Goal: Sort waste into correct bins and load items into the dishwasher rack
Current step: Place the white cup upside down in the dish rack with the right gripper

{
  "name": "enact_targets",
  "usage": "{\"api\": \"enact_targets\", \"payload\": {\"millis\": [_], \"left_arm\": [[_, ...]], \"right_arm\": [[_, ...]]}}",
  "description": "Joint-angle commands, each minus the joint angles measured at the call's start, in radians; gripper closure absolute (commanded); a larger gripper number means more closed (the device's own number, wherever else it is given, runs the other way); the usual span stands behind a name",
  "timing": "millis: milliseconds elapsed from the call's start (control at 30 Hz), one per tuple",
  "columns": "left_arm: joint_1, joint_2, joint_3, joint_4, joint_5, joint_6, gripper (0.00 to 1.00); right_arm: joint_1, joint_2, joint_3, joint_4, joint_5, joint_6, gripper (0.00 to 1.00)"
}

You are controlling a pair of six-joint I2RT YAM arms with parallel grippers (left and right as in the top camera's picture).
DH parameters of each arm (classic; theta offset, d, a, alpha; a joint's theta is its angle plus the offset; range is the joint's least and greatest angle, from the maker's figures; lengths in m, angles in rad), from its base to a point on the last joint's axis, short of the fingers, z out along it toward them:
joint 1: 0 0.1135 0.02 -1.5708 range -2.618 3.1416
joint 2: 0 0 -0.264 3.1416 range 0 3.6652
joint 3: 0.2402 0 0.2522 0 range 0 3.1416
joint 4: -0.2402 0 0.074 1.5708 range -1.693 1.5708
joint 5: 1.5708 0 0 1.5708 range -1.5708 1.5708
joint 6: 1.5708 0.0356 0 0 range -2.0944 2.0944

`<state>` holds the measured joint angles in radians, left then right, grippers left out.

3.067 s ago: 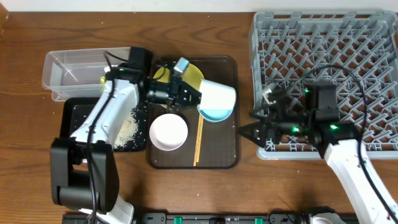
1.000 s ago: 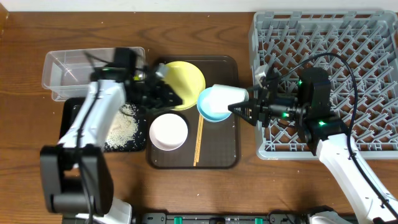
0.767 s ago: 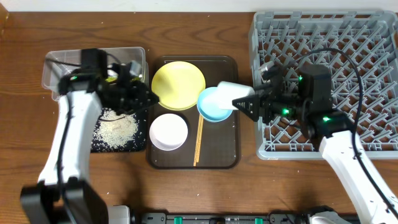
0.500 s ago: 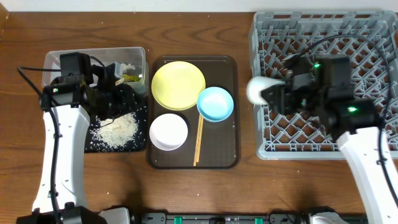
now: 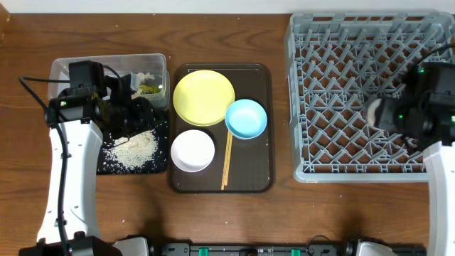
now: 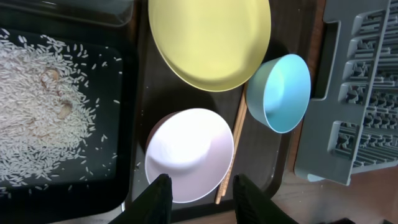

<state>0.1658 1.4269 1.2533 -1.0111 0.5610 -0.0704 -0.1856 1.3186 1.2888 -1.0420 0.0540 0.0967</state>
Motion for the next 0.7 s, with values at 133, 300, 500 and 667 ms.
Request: {"api": "enact_targets", "payload": {"millis": [133,300,500,667], "left_arm": [[0.003,-0.007,0.003,-0.006,-0.013,0.017,0.65],[0.003,-0.007,0.003,-0.007,-0.013,0.017,0.65],[0.003,-0.007,0.003,-0.006,-0.013,0.017,0.65],[0.003,-0.007,0.003,-0.006,-0.013,0.017,0.65]], "right_arm": [[-0.040,0.081,0.001,-0.019,0.049,0.019,0.99],[-0.040,0.160,-0.027,-0.024,0.051,0.019,0.99],[-0.043,0.255,-0.033,-0.026,0.050,0.019,0.98],[-0.042,0.286,-0.033,-0.028,0.041,0.019,0.51]]}}
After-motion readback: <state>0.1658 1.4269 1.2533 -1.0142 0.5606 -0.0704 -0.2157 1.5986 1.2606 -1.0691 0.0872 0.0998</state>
